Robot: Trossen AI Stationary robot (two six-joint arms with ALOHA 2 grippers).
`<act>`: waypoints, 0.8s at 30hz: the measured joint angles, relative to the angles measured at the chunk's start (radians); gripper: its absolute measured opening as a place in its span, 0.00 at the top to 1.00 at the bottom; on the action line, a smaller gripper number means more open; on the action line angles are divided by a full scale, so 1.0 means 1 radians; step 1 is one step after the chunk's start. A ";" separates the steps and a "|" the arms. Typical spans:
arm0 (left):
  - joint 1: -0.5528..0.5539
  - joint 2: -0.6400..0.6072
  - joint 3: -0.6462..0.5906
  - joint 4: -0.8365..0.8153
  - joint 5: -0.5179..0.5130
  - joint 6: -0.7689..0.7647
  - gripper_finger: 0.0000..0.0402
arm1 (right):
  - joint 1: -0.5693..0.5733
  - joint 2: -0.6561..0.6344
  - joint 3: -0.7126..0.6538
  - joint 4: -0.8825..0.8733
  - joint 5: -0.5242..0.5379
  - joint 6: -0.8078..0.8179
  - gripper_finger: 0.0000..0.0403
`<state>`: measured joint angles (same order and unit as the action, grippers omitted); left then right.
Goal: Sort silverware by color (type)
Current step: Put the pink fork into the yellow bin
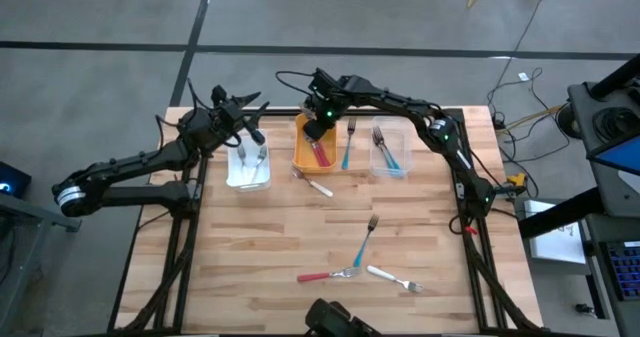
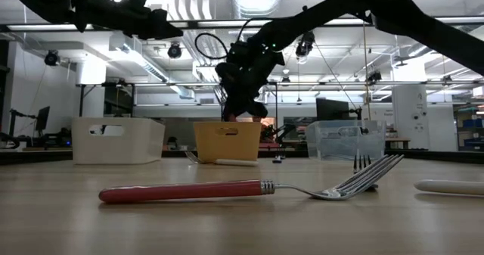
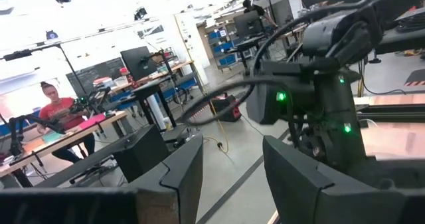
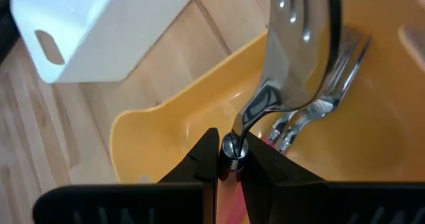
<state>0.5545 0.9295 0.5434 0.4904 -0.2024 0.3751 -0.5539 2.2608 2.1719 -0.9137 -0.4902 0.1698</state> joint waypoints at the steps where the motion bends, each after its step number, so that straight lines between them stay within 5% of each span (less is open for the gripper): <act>1: 0.000 0.000 0.000 0.000 0.000 0.000 0.66 | 0.002 0.005 0.000 -0.001 0.000 0.000 0.93; 12: 0.000 0.000 0.000 0.003 0.000 0.002 0.66 | 0.018 0.023 -0.015 0.025 0.044 0.003 0.93; 19: 0.000 0.000 0.000 0.003 0.000 0.002 0.66 | 0.019 0.023 -0.015 0.039 0.073 0.006 0.76; 24: 0.000 0.000 0.000 0.002 0.000 0.002 0.66 | 0.020 0.023 -0.016 0.053 0.073 0.007 0.72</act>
<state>0.5545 0.9298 0.5434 0.4927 -0.2028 0.3771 -0.5343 2.2841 2.1559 -0.8604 -0.4169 0.1764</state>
